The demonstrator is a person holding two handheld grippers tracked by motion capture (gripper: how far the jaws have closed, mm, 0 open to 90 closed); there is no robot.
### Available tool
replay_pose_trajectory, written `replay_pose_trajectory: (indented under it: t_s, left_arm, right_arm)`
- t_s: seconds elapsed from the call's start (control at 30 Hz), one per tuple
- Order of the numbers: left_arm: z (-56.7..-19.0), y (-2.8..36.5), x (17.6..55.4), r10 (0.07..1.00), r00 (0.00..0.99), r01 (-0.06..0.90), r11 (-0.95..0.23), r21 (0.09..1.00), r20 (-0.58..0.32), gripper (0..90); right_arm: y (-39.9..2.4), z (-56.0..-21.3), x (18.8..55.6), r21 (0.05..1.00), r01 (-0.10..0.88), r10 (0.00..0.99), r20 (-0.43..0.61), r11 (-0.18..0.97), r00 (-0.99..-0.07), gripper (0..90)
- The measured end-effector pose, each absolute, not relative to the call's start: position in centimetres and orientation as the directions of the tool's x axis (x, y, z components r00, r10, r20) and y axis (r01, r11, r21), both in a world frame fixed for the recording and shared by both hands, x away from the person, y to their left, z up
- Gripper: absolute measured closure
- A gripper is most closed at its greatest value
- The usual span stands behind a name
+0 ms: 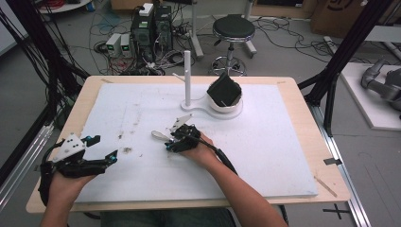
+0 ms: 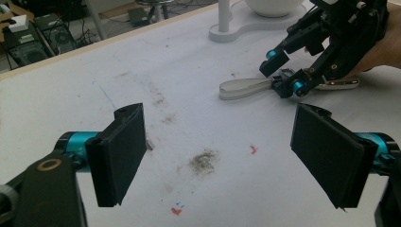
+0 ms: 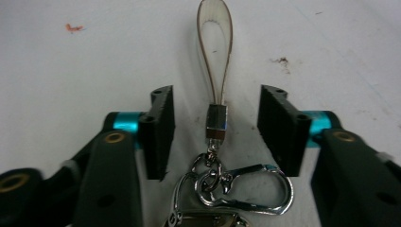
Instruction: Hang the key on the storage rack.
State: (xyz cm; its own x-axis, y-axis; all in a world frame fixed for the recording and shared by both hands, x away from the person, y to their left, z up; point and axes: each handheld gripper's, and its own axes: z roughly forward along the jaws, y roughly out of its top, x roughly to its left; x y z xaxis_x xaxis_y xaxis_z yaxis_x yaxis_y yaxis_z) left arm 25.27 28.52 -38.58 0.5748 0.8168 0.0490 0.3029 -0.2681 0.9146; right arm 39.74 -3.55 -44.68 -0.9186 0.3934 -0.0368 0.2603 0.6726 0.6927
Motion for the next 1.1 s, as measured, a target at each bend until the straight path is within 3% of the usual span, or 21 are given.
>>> replay_pose_trajectory:
  t_s: [0.13, 0.23, 0.47, 1.1]
  left_arm:
    - [-38.6, 28.5, 25.3, 0.818, 0.573, 0.305, -0.265, 0.915, 0.047, 19.2]
    - [-38.5, 28.4, 25.3, 0.819, 0.572, 0.297, -0.263, 0.918, 0.049, 19.2]
    - [-38.5, 28.3, 25.8, 0.815, 0.578, 0.293, -0.252, 0.922, 0.039, 19.2]
    - [-38.8, 24.2, 30.2, 0.740, 0.672, 0.272, -0.224, 0.936, -0.018, 19.2]
  right_arm:
    - [-3.4, -44.5, 39.3, 0.682, 0.248, 0.364, -0.029, 0.689, -0.931, 74.1]
    - [-3.4, -44.4, 39.2, 0.676, 0.240, 0.350, -0.028, 0.697, -0.936, 82.0]
    - [-4.2, -43.8, 39.2, 0.680, 0.236, 0.372, -0.057, 0.694, -0.926, 82.7]
    - [-10.2, -39.1, 38.8, 0.872, 0.270, 0.593, -0.028, 0.408, -0.805, 82.7]
